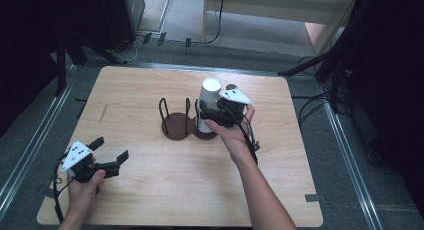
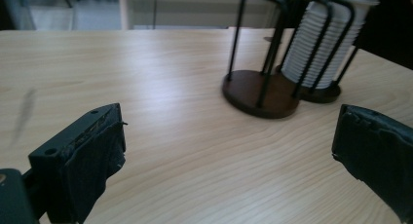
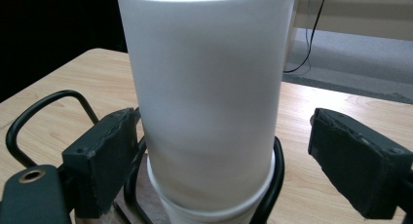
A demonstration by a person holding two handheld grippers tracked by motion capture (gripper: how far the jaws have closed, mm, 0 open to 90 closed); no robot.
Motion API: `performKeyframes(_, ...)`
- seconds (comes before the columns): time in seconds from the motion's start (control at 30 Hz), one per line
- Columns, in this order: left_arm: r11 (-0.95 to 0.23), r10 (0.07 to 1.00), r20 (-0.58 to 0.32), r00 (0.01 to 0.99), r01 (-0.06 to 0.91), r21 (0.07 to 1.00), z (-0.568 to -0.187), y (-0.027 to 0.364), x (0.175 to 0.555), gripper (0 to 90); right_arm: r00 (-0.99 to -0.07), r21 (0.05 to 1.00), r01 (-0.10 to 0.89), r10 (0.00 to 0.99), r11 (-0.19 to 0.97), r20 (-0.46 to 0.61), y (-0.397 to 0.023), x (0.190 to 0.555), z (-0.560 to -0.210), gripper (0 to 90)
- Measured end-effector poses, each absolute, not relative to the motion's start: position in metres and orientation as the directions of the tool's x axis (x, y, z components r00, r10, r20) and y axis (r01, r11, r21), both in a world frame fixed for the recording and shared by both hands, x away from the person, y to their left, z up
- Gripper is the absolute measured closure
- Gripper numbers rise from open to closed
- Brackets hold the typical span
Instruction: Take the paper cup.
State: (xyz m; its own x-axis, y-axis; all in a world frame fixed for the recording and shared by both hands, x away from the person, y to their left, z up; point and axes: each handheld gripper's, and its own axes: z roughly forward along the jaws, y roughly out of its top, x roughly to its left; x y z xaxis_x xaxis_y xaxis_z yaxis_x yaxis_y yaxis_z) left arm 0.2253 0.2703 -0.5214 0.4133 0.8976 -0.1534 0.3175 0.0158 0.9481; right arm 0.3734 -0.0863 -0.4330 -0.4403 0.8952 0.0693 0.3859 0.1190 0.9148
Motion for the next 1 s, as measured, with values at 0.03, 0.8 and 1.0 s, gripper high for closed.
performKeyframes(0.03,-0.003,0.888,-0.142,0.437,0.315,0.949,-0.518,0.258,0.23,0.0,-0.437,0.916,0.386,0.896,0.115,0.072,-0.084,0.376,-0.434,11.0)
performKeyframes(0.8,-0.115,0.808,-0.076,0.584,0.284,0.952,-0.499,0.15,0.27,0.0,-0.429,0.933,0.352,0.899,0.08,0.085,-0.075,0.381,-0.427,28.0)
performKeyframes(1.0,-0.117,0.801,-0.078,0.593,0.285,0.951,-0.496,0.143,0.275,0.0,-0.435,0.941,0.327,0.898,0.084,0.071,-0.076,0.379,-0.419,29.0)
